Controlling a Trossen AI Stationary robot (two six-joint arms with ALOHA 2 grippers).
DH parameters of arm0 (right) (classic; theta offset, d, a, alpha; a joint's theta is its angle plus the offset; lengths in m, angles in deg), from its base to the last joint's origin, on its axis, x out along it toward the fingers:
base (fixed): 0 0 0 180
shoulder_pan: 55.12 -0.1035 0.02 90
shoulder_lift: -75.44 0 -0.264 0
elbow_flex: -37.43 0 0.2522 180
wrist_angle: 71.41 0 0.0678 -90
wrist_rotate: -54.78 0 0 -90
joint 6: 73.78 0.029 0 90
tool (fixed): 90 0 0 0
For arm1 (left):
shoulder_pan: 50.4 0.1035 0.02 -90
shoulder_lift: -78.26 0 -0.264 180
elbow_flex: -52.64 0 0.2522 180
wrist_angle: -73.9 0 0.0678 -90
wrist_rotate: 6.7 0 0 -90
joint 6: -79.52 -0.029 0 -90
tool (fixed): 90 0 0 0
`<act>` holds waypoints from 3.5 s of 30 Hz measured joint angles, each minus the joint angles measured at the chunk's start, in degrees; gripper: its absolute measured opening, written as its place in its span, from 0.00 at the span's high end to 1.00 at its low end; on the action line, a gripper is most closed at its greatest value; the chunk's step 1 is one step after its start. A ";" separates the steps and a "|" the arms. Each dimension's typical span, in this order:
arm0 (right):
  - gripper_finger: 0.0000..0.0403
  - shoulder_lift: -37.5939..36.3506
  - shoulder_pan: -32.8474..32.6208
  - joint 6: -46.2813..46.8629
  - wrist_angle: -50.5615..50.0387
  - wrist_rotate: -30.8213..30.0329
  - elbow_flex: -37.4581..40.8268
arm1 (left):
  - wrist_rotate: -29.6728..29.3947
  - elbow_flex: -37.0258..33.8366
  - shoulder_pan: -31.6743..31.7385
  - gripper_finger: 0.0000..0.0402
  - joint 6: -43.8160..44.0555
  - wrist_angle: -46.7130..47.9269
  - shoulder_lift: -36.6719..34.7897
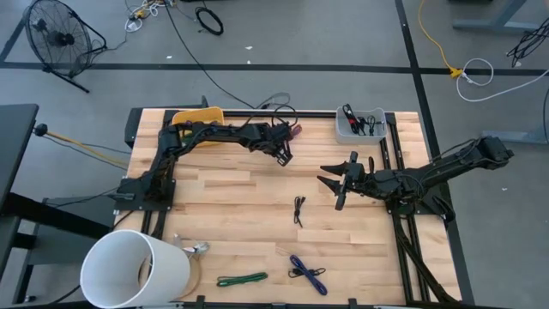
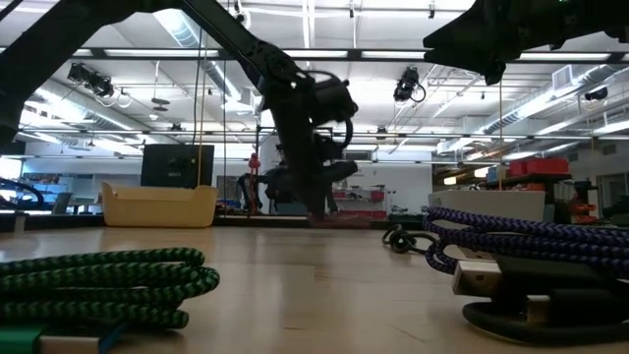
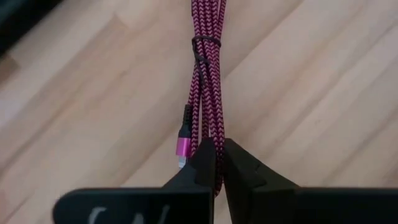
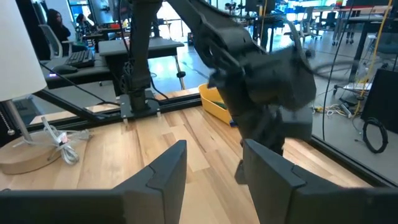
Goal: Pick & Place USB Port
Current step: Put the pink charger cable into the yellow bin, then put the green charger cable into the yellow bin
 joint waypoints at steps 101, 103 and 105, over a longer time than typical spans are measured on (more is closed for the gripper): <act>0.60 0.00 0.00 1.74 -0.43 -0.13 -0.02 | 6.35 -24.74 -21.73 0.76 -4.48 25.82 -48.72; 0.60 0.00 -0.02 1.75 -0.03 0.02 -0.02 | 6.36 -24.71 -26.70 0.76 -4.45 25.10 -48.72; 0.60 0.00 -0.02 1.75 0.26 0.02 -0.02 | 6.37 -24.74 -31.26 0.75 -4.21 23.30 -48.65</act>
